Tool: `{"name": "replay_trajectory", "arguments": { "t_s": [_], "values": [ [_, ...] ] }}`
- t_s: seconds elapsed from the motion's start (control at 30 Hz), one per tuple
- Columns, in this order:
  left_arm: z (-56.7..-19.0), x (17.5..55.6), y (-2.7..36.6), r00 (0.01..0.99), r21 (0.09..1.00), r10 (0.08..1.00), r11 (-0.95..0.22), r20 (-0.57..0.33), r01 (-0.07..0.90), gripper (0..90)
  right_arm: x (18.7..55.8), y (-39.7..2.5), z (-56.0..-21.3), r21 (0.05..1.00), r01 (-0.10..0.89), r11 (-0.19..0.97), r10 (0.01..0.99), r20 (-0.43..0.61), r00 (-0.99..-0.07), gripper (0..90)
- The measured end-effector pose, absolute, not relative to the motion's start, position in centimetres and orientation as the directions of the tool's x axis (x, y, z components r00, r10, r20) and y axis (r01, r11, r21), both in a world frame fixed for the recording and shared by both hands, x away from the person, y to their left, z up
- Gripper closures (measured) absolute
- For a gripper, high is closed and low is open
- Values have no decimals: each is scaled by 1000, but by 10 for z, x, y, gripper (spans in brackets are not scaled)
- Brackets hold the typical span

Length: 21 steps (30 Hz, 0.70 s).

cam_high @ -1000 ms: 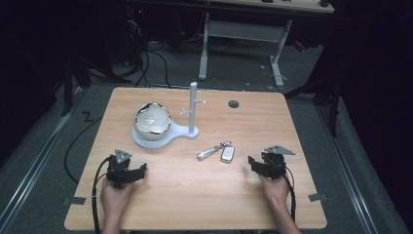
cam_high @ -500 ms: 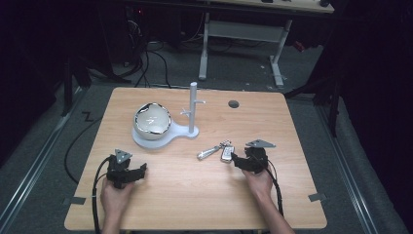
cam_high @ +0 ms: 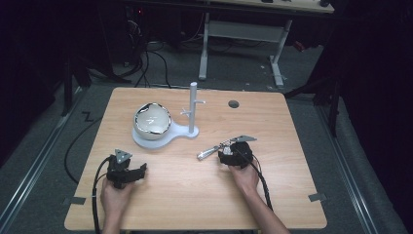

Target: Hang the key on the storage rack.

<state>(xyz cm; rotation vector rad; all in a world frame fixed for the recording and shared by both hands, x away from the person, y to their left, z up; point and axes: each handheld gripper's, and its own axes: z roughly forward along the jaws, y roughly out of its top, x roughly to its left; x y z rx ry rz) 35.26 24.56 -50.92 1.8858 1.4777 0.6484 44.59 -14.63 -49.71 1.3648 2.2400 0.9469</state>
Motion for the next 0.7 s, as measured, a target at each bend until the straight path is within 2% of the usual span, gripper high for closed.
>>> {"name": "replay_trajectory", "arguments": {
  "t_s": [0.2, 0.3, 0.43, 0.7],
  "values": [
    [-509, 353, 245, 242, 745, 970, -153, -11, 649, 223, 447, -143, -499, 698, 639, 323, 886, 14, -463, 320],
    [-509, 353, 246, 243, 744, 970, -156, -9, 650, 223, 447, -144, -499, 700, 619, 357, 876, -22, -481, 418],
    [-509, 353, 246, 243, 744, 970, -155, -10, 650, 222, 447, -153, -499, 705, 608, 365, 870, -25, -493, 487],
    [-509, 353, 246, 243, 744, 970, -155, -10, 650, 223, 449, -161, -498, 703, 604, 375, 857, -15, -515, 505]
  ]
}}
